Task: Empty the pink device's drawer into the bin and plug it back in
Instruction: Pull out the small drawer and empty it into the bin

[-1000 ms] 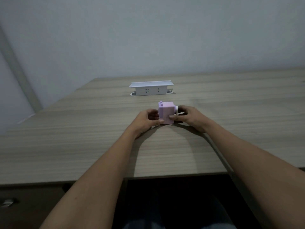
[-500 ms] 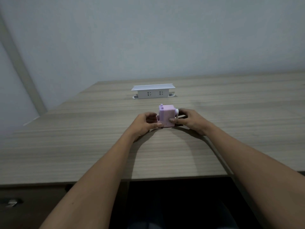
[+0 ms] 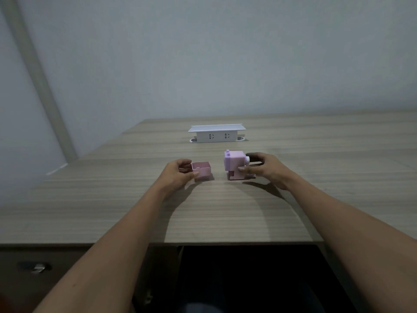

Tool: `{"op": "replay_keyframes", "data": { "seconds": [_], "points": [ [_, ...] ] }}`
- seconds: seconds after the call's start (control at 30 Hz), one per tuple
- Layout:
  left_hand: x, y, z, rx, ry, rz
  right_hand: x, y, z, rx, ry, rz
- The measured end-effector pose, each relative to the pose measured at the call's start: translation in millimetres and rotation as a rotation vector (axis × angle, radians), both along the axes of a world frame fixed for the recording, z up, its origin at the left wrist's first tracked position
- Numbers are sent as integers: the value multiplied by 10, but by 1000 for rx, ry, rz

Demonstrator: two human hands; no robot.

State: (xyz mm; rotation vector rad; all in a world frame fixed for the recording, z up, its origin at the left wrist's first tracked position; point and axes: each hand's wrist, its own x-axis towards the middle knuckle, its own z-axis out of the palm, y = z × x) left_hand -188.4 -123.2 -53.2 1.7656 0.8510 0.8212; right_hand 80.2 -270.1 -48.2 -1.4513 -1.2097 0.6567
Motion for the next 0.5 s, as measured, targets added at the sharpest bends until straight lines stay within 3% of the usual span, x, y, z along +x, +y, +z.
{"op": "replay_keyframes", "data": {
  "seconds": [0.2, 0.5],
  "points": [
    [44, -63, 462, 57, -77, 0, 1, -139, 469, 143, -59, -112],
    [713, -553, 962, 112, -123, -202, 73, -557, 956, 118, -96, -102]
  ]
}}
